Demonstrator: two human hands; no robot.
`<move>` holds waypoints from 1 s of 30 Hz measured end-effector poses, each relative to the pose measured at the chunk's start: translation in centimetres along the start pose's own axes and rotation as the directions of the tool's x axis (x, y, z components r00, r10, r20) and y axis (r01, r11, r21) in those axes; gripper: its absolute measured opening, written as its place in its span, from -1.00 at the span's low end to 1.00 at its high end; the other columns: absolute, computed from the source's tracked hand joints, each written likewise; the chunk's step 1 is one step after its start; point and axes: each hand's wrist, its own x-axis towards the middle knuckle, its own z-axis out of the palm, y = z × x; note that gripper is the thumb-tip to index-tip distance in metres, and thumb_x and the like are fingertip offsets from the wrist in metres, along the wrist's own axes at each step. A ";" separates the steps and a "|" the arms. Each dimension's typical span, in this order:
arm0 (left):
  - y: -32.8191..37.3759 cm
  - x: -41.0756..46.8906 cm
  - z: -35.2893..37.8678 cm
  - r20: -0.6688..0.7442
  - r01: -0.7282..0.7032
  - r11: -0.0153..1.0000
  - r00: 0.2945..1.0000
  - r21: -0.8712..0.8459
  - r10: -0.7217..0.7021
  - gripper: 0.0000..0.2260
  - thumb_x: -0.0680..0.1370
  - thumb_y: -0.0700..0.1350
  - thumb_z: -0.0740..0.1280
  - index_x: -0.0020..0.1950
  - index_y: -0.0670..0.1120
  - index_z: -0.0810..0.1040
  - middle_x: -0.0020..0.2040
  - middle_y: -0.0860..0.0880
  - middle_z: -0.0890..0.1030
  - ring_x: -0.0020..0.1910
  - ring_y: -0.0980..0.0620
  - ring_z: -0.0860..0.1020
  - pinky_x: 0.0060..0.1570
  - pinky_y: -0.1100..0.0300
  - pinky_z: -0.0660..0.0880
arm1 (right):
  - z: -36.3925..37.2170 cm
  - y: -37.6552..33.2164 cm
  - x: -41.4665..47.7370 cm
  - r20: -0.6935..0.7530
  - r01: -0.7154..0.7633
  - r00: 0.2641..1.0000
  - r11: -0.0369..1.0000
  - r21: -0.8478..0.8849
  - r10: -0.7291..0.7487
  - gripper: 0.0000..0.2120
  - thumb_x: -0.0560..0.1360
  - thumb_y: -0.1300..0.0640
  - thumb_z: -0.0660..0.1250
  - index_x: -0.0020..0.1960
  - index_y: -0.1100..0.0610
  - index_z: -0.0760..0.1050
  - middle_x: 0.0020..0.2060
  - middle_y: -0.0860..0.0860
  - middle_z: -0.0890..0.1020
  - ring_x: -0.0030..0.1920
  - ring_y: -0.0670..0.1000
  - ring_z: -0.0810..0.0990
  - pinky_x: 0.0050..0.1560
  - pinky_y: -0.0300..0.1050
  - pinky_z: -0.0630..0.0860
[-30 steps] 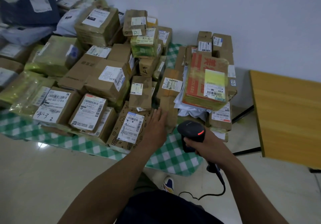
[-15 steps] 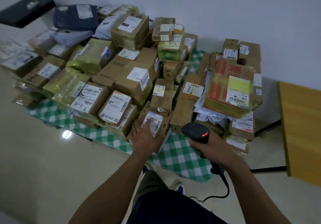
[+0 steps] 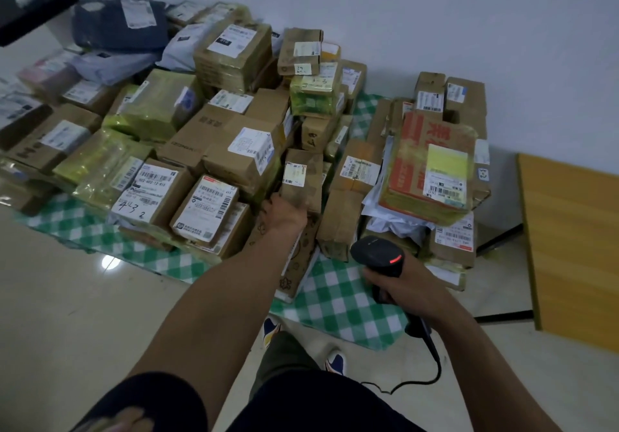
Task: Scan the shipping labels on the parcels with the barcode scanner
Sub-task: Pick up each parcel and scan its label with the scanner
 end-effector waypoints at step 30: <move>-8.5 -7.7 0.2 -0.002 -0.047 0.999 0.999 -0.011 0.047 -0.36 0.57 -0.10 0.40 0.62 0.07 0.24 0.59 -0.16 0.23 0.58 -0.25 0.14 0.55 -0.26 0.15 | -0.9 -0.5 -0.2 0.006 0.043 0.999 0.999 0.027 -0.043 -0.68 0.60 0.16 0.44 0.32 -0.03 0.50 -0.06 -0.05 0.69 -0.22 -0.27 0.63 -0.27 -0.47 0.47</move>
